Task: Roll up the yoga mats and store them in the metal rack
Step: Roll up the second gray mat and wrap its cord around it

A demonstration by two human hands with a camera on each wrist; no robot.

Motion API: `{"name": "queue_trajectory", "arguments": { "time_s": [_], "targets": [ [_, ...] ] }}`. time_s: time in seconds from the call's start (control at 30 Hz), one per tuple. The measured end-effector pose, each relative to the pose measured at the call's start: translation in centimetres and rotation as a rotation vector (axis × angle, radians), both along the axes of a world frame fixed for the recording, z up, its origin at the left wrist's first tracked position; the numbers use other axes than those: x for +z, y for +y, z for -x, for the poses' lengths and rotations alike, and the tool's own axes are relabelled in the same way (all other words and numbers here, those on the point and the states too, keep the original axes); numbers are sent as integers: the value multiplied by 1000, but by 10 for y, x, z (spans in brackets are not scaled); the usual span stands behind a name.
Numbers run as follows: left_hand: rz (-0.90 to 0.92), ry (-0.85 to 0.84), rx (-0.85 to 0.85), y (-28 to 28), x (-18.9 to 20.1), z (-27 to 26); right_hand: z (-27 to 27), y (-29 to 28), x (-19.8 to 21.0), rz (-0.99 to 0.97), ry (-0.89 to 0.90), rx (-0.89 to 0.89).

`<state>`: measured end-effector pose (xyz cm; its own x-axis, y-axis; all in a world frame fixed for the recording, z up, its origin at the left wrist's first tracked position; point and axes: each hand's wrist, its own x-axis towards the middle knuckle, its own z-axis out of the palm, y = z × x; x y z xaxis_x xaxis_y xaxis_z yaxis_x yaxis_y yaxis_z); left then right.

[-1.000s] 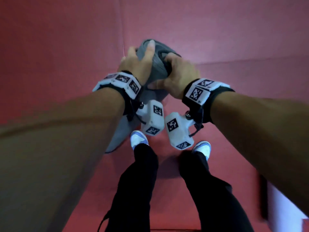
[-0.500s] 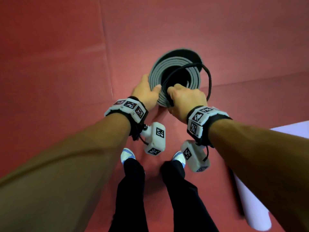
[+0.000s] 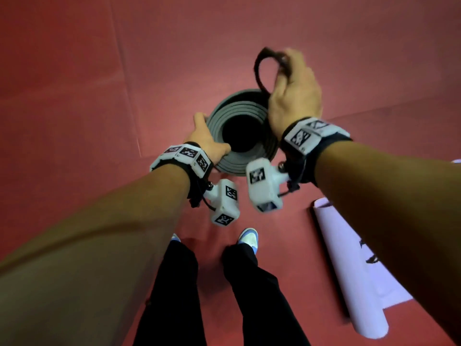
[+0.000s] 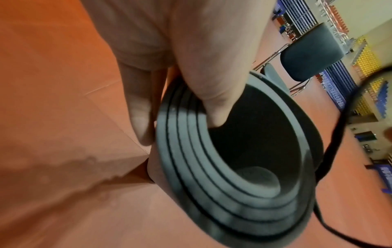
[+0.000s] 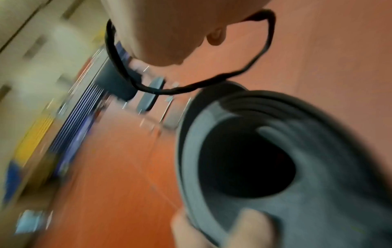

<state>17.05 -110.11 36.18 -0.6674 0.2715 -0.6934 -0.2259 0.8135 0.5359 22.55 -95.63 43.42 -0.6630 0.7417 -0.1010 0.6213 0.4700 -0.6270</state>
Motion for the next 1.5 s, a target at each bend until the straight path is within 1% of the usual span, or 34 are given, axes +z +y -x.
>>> {"name": "queue_trajectory", "arguments": {
  "time_s": [0.03,0.07,0.1,0.17,0.2,0.23,0.3,0.37,0.43,0.47,0.53,0.63,0.7,0.73,0.8,0.83,0.87,0.9,0.93,1.0,1.03,1.07,1.13,1.17,1.2,1.3,1.37,1.43,1.5],
  "targets": [
    [4,17,-10,4,0,0,6,14,-2,37,50,-131],
    [10,37,-36,9,0,2,10,27,-6,41,28,-189],
    [9,55,-65,16,-1,5,13,36,-10,22,-76,-153],
    [-5,77,-105,30,-1,14,16,39,-22,-13,-378,86],
    [-12,86,-120,38,-2,20,18,39,-27,-25,-484,185],
    [-17,94,-137,47,-1,26,20,41,-30,-21,-545,223],
    [-39,87,-182,64,-2,41,26,50,-27,-8,-592,159],
    [-63,43,-166,72,-5,51,31,59,-20,-13,-655,127],
    [-85,-35,-131,75,-5,55,32,63,-12,-7,-715,117],
    [-100,-46,-145,78,-5,56,33,63,-7,-3,-737,117],
    [-157,-16,-214,76,-8,53,31,63,-5,2,-764,166],
    [-214,51,-386,80,-10,59,29,68,-5,-38,-811,232],
    [-181,43,-471,90,-7,65,29,69,-7,-115,-771,205],
    [-151,28,-493,96,-4,68,30,67,-9,-138,-705,181],
    [-112,8,-531,108,1,70,35,62,-13,-117,-529,166],
    [-110,-3,-549,113,4,70,37,60,-15,-84,-472,184],
    [-108,-14,-548,117,7,68,38,59,-17,-57,-453,219],
    [-102,-9,-527,119,7,67,38,59,-18,-37,-467,248],
    [-109,-21,-459,120,7,64,36,60,-19,-34,-488,265],
    [-168,-39,-254,117,8,59,30,64,-18,-51,-507,263],
    [-205,-31,-192,113,8,58,28,65,-16,-61,-500,269],
    [-239,-21,-188,111,10,55,25,66,-15,-74,-489,295],
    [-292,15,-290,112,12,52,20,66,-15,-84,-470,385],
    [-300,35,-321,114,12,51,18,65,-16,-61,-463,419],
    [-294,37,-310,117,14,50,16,64,-18,-33,-446,424],
    [-248,0,-165,120,15,52,8,66,-24,67,-436,309],
    [-251,-25,-76,122,5,56,1,68,-25,111,-440,254],
    [-269,-29,-29,124,9,55,-7,71,-24,76,-423,253],
    [-270,4,6,127,17,54,-17,77,-22,4,-431,237]
  ]
}}
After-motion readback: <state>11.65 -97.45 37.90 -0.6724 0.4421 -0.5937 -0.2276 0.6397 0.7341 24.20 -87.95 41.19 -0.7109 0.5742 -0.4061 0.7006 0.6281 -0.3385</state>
